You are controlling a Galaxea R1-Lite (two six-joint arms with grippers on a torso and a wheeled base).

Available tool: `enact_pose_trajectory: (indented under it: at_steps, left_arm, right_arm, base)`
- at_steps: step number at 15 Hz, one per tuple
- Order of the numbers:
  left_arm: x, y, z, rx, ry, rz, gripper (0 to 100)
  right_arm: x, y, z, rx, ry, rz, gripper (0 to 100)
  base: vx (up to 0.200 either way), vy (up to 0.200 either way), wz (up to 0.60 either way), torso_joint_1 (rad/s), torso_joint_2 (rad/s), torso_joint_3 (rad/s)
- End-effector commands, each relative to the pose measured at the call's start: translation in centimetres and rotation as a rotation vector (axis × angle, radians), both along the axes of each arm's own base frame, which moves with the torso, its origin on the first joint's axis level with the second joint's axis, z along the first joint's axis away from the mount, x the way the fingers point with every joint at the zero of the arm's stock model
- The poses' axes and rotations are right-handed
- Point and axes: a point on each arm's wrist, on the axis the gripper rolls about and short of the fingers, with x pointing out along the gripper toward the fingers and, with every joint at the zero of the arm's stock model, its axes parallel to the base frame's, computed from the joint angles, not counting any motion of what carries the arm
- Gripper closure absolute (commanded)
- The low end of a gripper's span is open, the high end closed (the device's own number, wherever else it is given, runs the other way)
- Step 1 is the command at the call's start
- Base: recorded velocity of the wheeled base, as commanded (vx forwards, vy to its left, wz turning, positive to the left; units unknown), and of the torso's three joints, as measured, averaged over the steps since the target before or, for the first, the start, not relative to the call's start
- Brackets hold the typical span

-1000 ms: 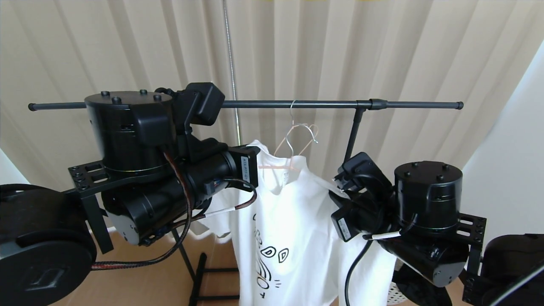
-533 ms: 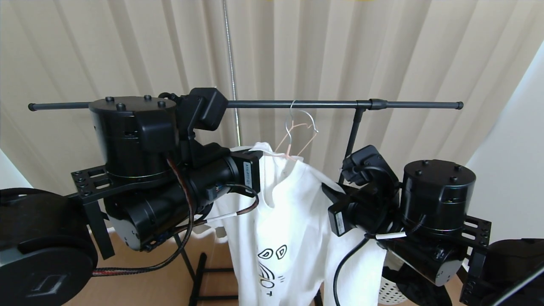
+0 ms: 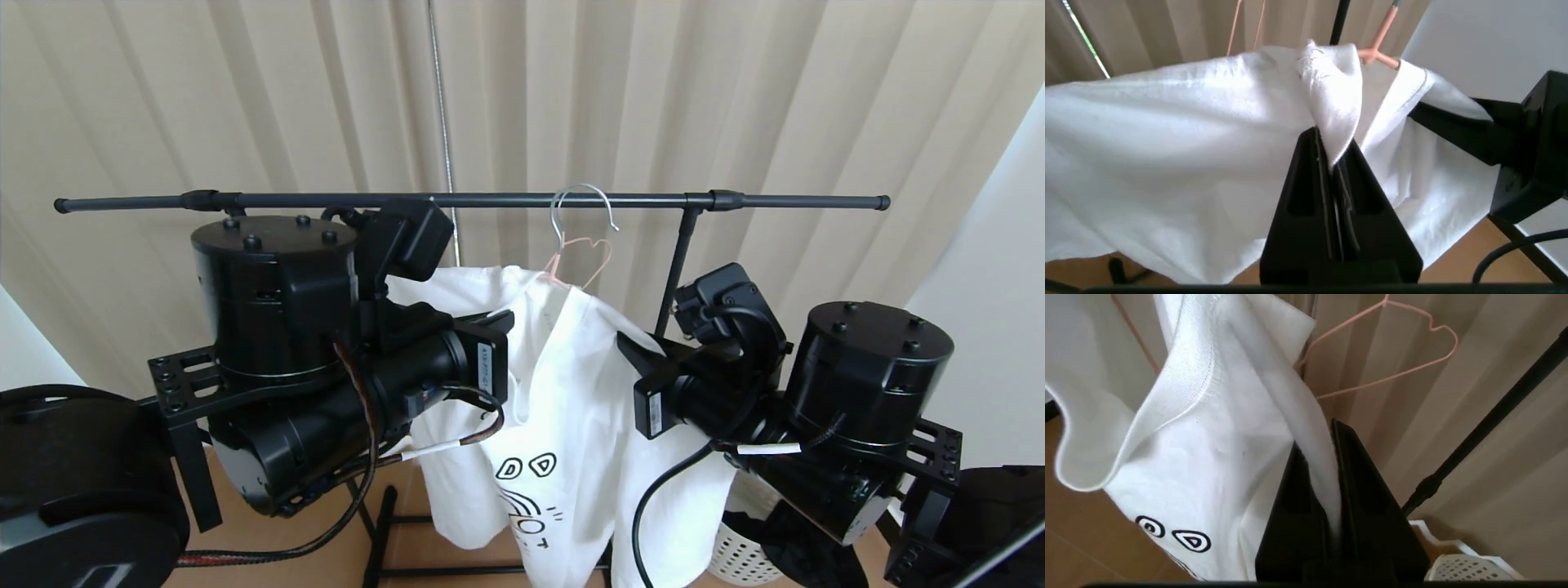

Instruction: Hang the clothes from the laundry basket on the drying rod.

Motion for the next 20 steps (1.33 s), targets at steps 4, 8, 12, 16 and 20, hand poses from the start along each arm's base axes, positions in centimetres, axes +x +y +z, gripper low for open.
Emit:
enact_pose_trajectory:
  at_steps: [4, 8, 12, 16, 20]
  left_arm:
    - [-0.4, -0.1, -1.0, 0.026, 0.019, -0.017, 100]
    - [-0.9, -0.1, -1.5, 0.023, 0.000, -0.041, 100]
    - [-0.7, -0.5, -2.3, 0.059, -0.012, -0.051, 100]
    - [-0.6, -0.5, -2.1, 0.059, -0.024, -0.053, 0]
    - [-0.9, -0.3, -1.7, 0.037, -0.070, -0.052, 0]
  right_arm:
    - [-0.3, -0.2, 0.0, 0.009, -0.006, 0.022, 100]
    - [-0.3, -0.2, -0.1, 0.011, -0.005, 0.026, 100]
    - [-0.5, -0.3, 0.1, 0.036, -0.039, 0.028, 100]
    - [-0.5, -0.4, 0.1, 0.037, -0.040, 0.030, 100]
    - [-0.4, -0.4, 0.1, 0.037, -0.040, 0.028, 100]
  base:
    - [0.000, 0.000, 0.00, 0.000, 0.00, 0.000]
    - [0.000, 0.000, 0.00, 0.000, 0.00, 0.000]
    - [0.000, 0.000, 0.00, 0.000, 0.00, 0.000]
    - [0.000, 0.000, 0.00, 0.000, 0.00, 0.000]
    - [0.000, 0.000, 0.00, 0.000, 0.00, 0.000]
